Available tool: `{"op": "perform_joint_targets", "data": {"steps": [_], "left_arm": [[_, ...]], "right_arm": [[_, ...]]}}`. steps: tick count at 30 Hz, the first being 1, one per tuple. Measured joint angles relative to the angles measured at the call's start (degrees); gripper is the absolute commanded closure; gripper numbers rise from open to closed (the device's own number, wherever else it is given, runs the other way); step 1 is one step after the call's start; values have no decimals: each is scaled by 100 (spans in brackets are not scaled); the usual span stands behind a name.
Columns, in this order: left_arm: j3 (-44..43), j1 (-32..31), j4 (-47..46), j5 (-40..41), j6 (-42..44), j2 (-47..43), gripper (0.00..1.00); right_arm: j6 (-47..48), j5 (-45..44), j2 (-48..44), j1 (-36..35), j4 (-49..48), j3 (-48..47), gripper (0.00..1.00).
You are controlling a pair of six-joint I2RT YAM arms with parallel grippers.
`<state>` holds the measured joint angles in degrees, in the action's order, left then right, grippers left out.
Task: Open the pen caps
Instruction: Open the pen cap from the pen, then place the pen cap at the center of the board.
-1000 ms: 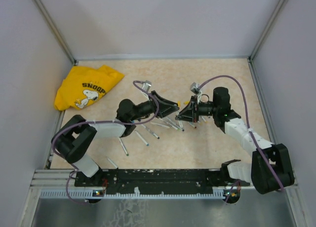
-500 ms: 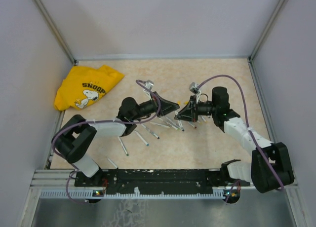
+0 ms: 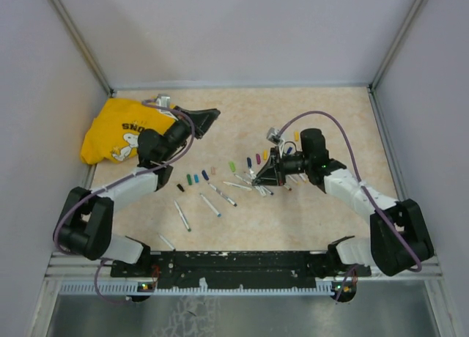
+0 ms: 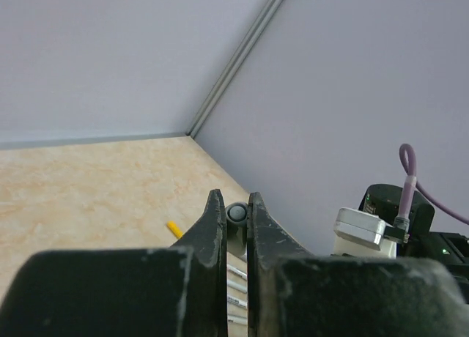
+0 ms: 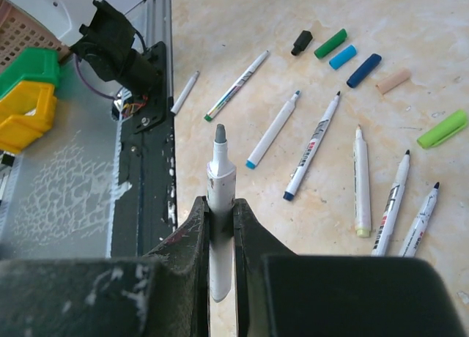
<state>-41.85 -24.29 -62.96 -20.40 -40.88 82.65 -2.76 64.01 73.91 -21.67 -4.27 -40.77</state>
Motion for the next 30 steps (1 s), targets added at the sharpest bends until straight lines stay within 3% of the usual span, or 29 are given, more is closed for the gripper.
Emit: {"op": "perform_joint_targets", "data": {"steps": [10, 21, 30], "left_arm": [[848, 544, 28, -437, 4, -960, 100], [2234, 664, 210, -774, 24, -1663, 100], [2518, 691, 229, -831, 22, -1714, 100]], "right_arm": [[927, -256, -188, -4, 966, -256, 100], [1467, -621, -345, 114, 1453, -330, 100], [1567, -710, -345, 133, 1530, -330, 100]]}}
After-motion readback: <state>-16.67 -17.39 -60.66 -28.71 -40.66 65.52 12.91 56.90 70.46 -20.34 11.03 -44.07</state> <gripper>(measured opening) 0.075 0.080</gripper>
